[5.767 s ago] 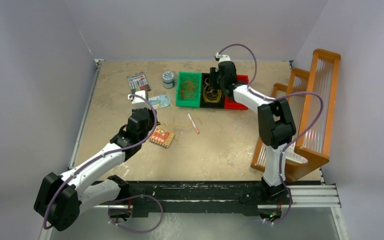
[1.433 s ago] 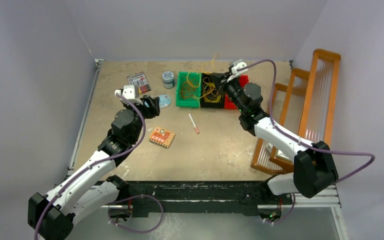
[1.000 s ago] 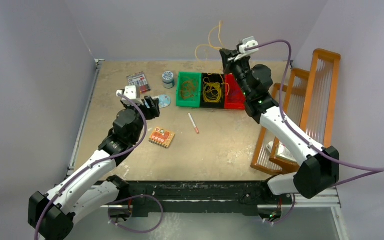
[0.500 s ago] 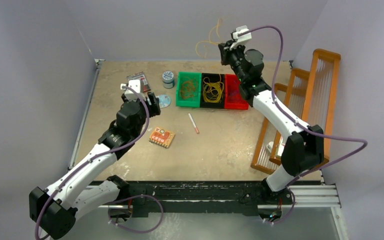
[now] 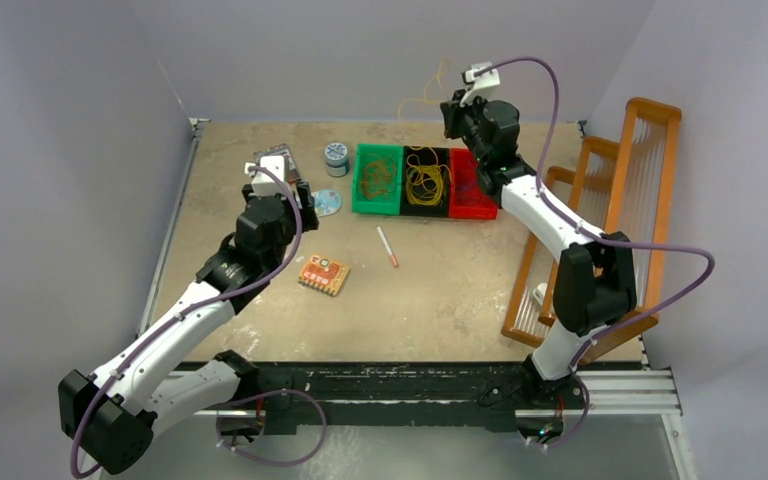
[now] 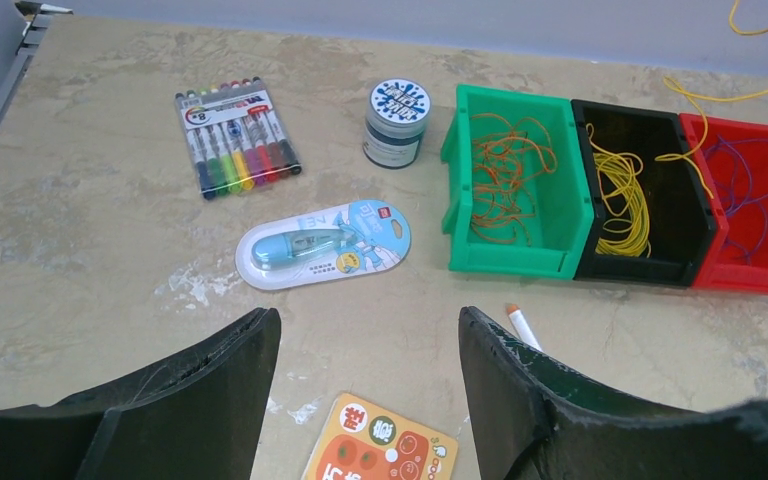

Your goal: Untangle the cables

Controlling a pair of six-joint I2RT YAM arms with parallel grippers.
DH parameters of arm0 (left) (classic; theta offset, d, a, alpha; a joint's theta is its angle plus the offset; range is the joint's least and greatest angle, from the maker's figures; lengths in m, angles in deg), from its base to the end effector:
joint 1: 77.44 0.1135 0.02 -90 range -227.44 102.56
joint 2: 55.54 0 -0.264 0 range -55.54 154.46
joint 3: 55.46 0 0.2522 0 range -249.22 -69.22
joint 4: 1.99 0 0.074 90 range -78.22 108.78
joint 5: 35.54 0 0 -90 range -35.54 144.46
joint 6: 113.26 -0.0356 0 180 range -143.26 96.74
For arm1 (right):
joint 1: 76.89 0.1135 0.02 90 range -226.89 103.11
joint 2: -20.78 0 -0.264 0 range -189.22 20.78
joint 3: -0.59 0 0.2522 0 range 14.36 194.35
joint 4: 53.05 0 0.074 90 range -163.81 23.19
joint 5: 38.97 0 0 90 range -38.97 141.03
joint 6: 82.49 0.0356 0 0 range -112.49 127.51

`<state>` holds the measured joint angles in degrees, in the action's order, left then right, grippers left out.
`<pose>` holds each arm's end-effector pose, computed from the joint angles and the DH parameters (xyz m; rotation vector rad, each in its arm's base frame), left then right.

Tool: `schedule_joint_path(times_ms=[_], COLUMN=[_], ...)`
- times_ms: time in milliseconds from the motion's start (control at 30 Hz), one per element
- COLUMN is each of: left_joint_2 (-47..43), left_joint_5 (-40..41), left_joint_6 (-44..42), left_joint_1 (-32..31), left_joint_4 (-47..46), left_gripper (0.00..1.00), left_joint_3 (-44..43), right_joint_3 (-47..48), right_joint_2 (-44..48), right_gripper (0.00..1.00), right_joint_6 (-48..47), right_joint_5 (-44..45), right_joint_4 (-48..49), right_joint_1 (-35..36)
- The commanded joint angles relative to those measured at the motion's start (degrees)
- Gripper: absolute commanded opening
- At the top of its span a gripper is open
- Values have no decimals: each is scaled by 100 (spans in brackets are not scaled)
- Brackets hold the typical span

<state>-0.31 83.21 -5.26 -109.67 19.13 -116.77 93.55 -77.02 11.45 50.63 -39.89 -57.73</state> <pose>0.1968 -0.1038 0.3298 -0.1259 1.7990 -0.1652 0.3925 0.1366 0.3696 -0.1957 1.4207 0.3371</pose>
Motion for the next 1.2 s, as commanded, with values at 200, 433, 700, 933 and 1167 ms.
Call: schedule_joint_path(times_ms=[200,433,700,933,1167], left_joint_2=[56,128,206,250,272], left_joint_5=[-39,-183,-315,-370,-397], left_joint_6=[-193,-149,-105,-90,-84], left_joint_1=[24,138,233,265,287], left_joint_4=[-7,3,1,-10,-7], left_gripper=[65,65,65,65,65], left_joint_3=[-130,-131,-157,-153,-166], right_joint_3=[-130,66,343,587,861], right_joint_2=[-132,-493,-903,-1088,-1226], right_gripper=[0,0,0,0,0], right_joint_6=[-63,-178,-518,-967,-1590], right_joint_5=[778,825,1073,1204,707], right_joint_4=[-341,-1138,-1773,-1939,-1824], right_joint_1=[-99,-96,-92,-39,102])
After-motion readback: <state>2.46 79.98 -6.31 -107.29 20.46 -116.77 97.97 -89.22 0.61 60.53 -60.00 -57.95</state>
